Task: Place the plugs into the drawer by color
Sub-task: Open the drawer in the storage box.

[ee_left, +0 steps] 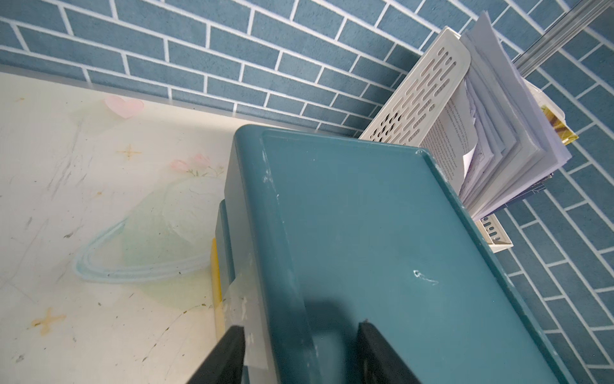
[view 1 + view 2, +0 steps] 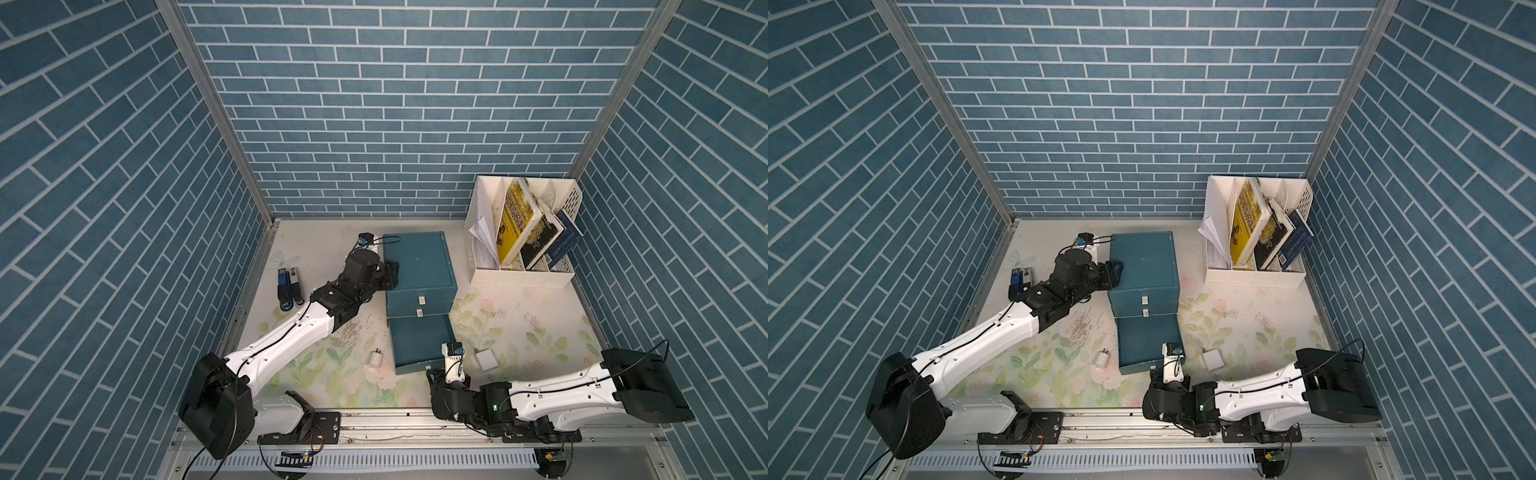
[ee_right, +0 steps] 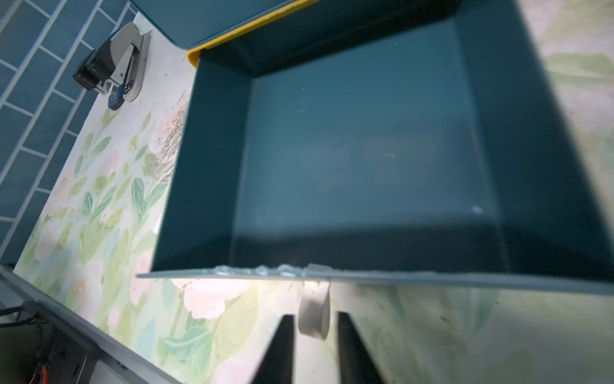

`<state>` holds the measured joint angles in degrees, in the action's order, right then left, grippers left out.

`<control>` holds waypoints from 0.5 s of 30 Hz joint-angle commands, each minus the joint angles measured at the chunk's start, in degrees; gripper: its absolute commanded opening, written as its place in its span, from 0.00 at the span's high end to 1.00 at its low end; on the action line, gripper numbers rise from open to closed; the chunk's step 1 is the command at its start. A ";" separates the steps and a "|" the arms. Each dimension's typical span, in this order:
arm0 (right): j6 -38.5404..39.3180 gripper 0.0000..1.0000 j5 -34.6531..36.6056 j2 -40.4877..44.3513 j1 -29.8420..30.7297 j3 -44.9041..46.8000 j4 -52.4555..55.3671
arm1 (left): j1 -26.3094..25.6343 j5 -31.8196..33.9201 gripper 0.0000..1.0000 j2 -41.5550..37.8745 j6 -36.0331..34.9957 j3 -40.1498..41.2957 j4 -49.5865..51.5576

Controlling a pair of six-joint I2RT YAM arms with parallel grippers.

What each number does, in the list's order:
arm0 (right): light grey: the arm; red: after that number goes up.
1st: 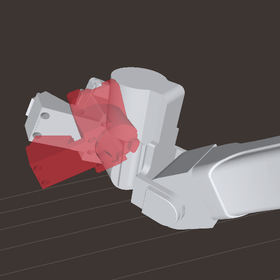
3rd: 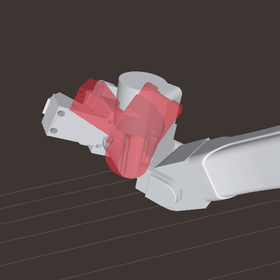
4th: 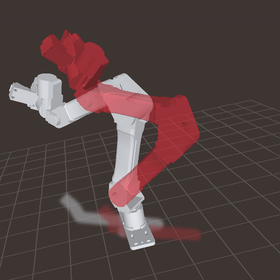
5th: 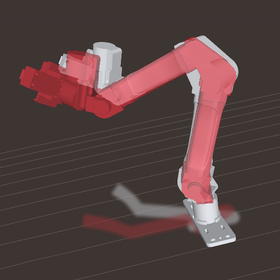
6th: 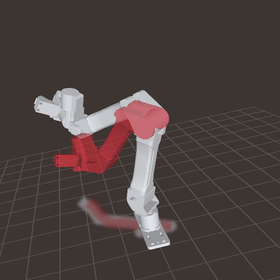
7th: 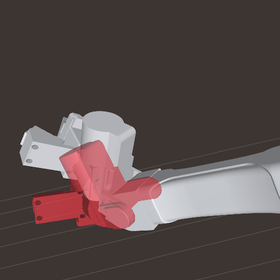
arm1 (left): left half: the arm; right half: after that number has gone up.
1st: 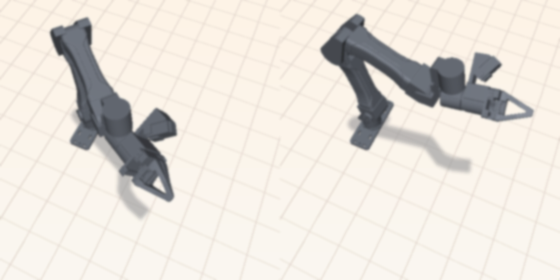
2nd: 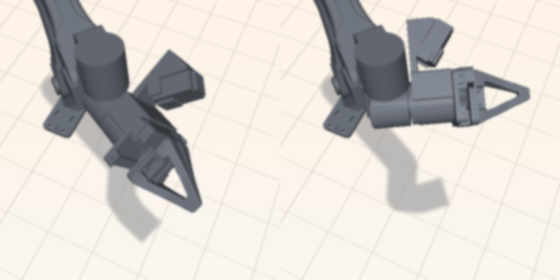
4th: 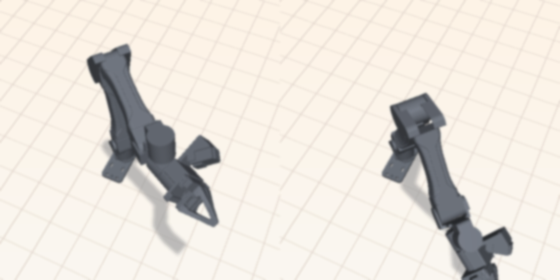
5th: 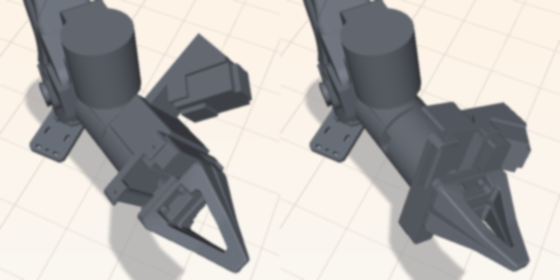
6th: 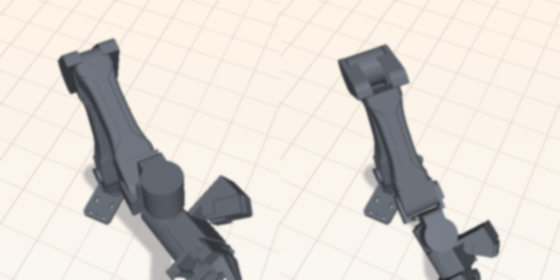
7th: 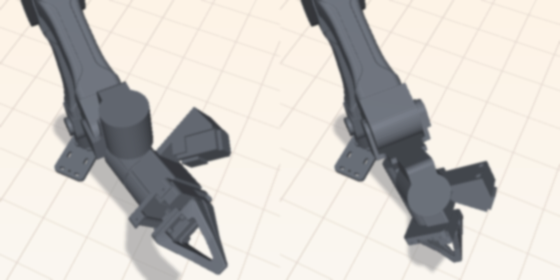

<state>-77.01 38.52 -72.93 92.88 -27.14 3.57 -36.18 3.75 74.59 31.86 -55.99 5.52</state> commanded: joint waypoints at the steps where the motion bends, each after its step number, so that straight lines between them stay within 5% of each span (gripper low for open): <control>1: -1.65 0.37 3.50 0.09 0.39 -4.39 12.77 | -0.11 -0.16 0.34 -1.15 -1.34 -1.96 7.37; 8: -4.46 0.17 5.99 9.65 -5.29 -10.41 36.32 | -0.13 1.15 0.29 -4.85 -1.71 -5.03 9.92; 15: 12.13 0.00 -9.24 25.89 -30.59 -6.79 37.06 | -0.11 3.39 0.27 -11.92 -0.60 -3.45 13.09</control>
<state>-73.45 36.62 -50.52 69.28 -36.01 35.48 -36.27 5.23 65.34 31.24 -59.22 15.64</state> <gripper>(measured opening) 0.996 0.731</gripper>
